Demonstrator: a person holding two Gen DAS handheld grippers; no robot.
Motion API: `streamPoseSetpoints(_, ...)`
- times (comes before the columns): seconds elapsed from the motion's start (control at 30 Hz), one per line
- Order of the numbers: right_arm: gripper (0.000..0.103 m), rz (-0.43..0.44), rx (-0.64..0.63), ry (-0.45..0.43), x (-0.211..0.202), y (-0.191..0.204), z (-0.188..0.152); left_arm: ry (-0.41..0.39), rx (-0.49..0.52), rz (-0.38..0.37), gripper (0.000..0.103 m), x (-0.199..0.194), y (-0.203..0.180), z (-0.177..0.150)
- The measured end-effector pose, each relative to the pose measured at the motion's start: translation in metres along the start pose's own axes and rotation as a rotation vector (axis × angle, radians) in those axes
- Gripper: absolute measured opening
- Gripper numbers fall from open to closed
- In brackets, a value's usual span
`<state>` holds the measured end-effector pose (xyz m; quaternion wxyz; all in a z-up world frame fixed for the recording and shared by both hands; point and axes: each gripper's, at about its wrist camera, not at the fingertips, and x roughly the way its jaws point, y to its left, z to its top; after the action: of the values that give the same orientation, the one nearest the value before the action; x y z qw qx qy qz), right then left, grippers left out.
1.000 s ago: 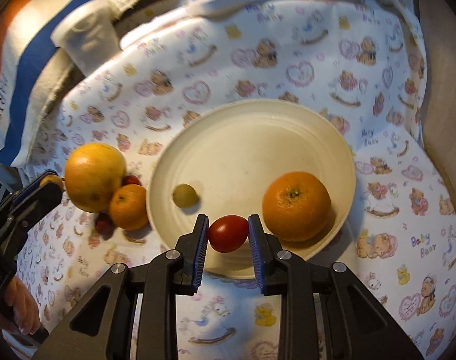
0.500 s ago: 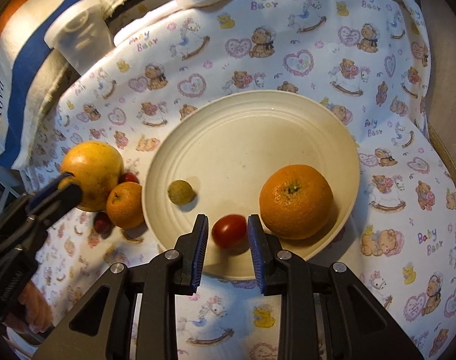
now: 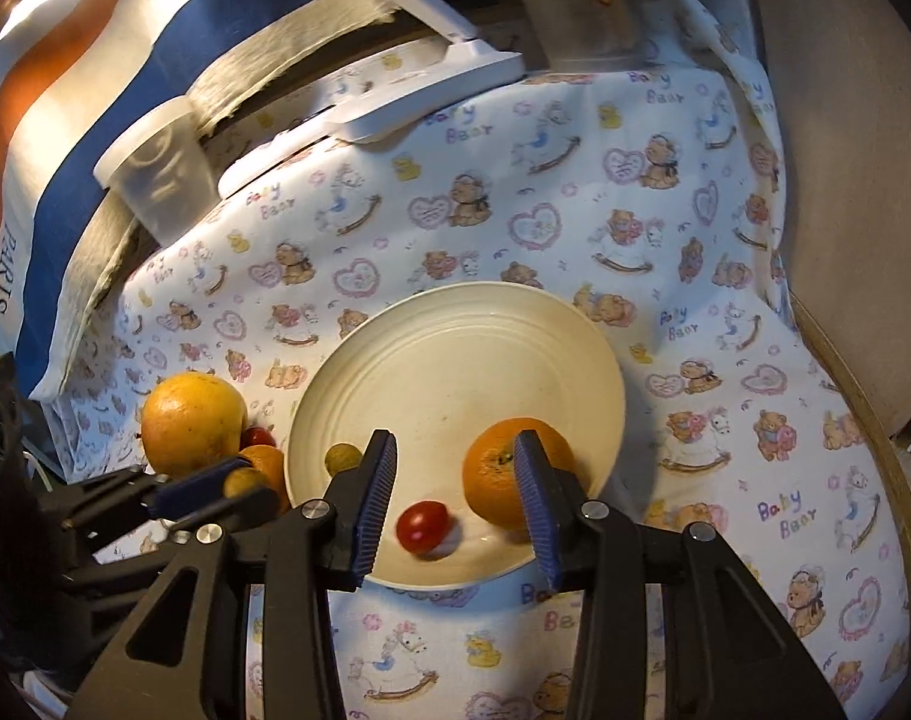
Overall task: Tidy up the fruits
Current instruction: 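Carry both fruits to the plate and open the right tool to drop the tomato, then lower the small yellow fruit onto the plate and open the left tool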
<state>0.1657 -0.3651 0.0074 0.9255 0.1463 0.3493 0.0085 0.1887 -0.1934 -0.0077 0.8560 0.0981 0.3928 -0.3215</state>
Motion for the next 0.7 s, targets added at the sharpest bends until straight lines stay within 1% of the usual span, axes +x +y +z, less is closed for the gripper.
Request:
streamPoseSetpoints(0.07, 0.042, 0.005, -0.005, -0.006, -0.002, -0.002, 0.0, 0.011, 0.007, 0.002, 0.022, 0.006, -0.005, 0.002)
streamPoseSetpoints(0.17, 0.042, 0.025, -0.002, 0.008, 0.001, -0.002, 0.0, 0.017, 0.011, 0.014, 0.022, 0.009, -0.008, 0.002)
streamPoseSetpoints(0.3, 0.042, 0.023, 0.004, 0.011, 0.001, -0.003, 0.0, 0.029, -0.006, 0.012, 0.022, 0.016, -0.007, 0.001)
streamPoseSetpoints(0.47, 0.042, 0.027, 0.008, 0.009, 0.001, -0.004, 0.0, 0.046, 0.004, 0.035, 0.022, 0.021, -0.01, -0.001)
streamPoseSetpoints(0.6, 0.042, 0.025, 0.002, 0.011, 0.001, -0.002, 0.0, 0.057, -0.002, 0.039, 0.022, 0.024, -0.011, -0.001)
streamPoseSetpoints(0.7, 0.042, 0.018, 0.0, 0.012, 0.002, -0.002, 0.0, 0.064, 0.009, 0.073, 0.022, 0.025, -0.011, -0.001)
